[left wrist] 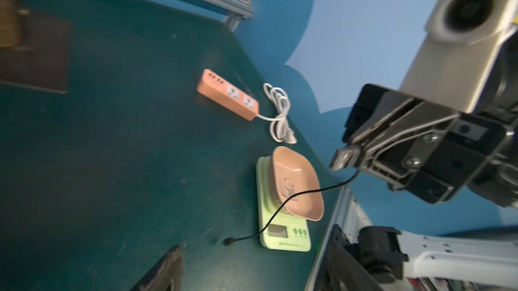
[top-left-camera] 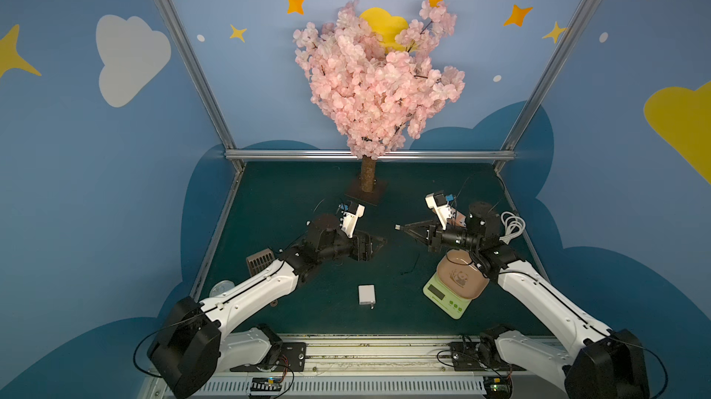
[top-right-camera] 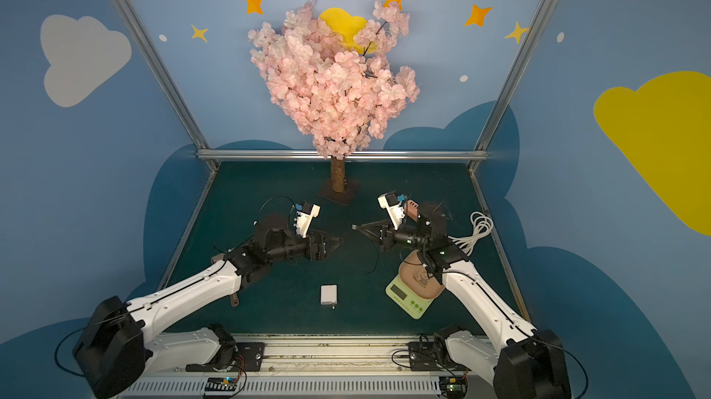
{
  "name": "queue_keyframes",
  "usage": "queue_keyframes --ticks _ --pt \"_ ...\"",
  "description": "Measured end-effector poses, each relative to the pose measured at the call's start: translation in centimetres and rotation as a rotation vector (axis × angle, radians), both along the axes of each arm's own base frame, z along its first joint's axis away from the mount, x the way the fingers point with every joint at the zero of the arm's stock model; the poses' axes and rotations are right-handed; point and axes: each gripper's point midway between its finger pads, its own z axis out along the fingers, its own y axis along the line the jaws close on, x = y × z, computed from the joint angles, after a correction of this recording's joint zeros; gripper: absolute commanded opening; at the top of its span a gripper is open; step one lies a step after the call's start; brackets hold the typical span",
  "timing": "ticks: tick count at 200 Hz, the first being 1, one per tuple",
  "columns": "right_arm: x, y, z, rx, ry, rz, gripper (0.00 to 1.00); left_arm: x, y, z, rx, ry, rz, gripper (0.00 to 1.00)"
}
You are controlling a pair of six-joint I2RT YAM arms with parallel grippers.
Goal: Charge the electronic scale
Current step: Pick up the charging cable from the center of the board, then pick up the plug from the center of the board.
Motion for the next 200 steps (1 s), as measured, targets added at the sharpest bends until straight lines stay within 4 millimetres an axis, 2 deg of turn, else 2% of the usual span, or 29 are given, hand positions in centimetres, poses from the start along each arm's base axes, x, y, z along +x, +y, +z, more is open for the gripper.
queue_keyframes --ticks 35,65,85,107,159,200 --pt "1.4 -0.5 0.2 -0.012 0.037 -0.044 0.0 -2.8 0.1 -5.3 0.231 0.083 0.115 0.85" --pt "2.1 -0.7 0.1 -0.021 0.08 -0.073 0.0 -4.8 1.4 -11.2 0.475 0.171 0.209 0.94" --pt "2.4 -1.0 -0.2 -0.032 0.114 -0.098 0.0 -5.8 2.2 -13.9 0.614 0.228 0.253 0.96" --pt "2.7 -1.2 -0.5 -0.045 0.141 -0.12 0.0 -6.2 2.5 -15.3 0.706 0.269 0.295 0.96" --pt "3.0 -1.7 -1.0 -0.059 0.171 -0.146 0.0 -7.7 2.6 -16.7 0.779 0.331 0.319 0.93" --pt "3.0 -2.0 -1.3 -0.065 0.186 -0.156 0.0 -9.1 2.1 -17.7 0.786 0.378 0.307 0.78"
